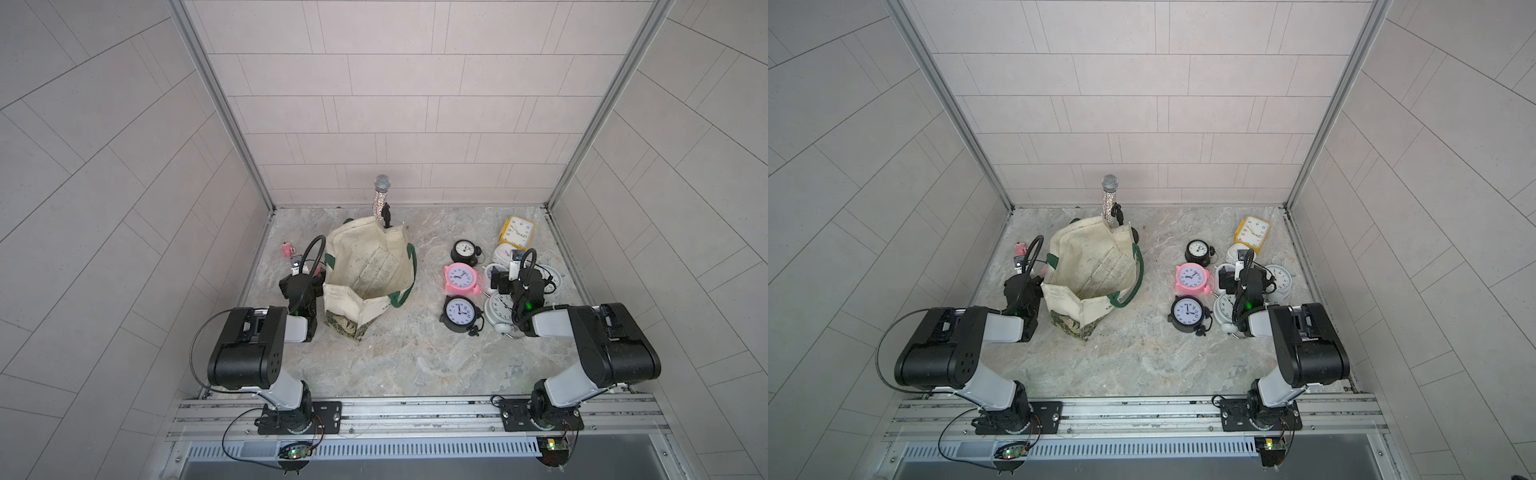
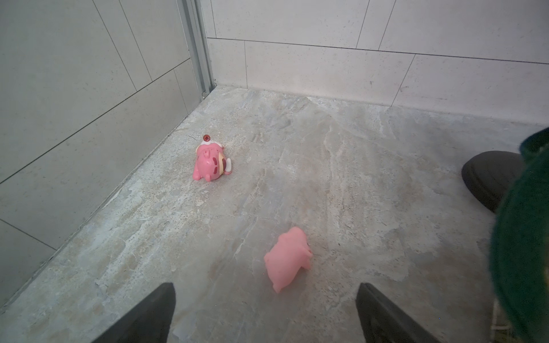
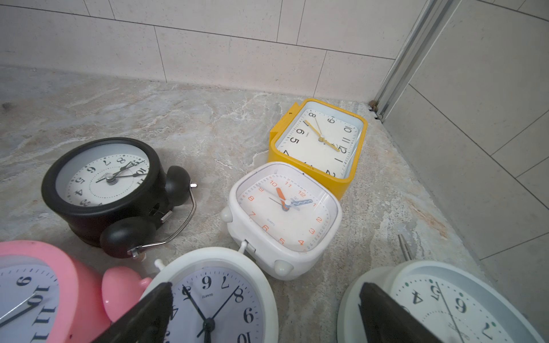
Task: Take the alarm clock out of the canvas bag
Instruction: Reset both arms
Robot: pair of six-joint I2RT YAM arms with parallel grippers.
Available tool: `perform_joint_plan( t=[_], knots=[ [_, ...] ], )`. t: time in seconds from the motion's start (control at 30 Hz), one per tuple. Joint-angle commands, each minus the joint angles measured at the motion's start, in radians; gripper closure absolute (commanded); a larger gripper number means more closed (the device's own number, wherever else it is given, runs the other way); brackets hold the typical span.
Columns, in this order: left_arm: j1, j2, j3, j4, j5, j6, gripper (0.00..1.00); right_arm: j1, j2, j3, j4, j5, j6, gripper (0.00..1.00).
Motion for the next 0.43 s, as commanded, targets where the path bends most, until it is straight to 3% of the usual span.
perform_joint_plan(
  t=[0.0, 0.17, 0.4],
  knots=[
    [-0.006, 0.016, -0.001, 0.053, 0.027, 0.022, 0.00, 0.000, 0.008, -0.012, 0.038, 0.014, -0.008, 0.00],
    [-0.005, 0.013, 0.030, -0.015, 0.125, 0.058, 0.00, 0.001, 0.010, -0.015, 0.043, 0.016, -0.007, 0.00],
    [-0.007, 0.017, 0.039, -0.023, 0.112, 0.059, 0.00, 0.001, 0.010, -0.015, 0.044, 0.015, -0.008, 0.00]
  ],
)
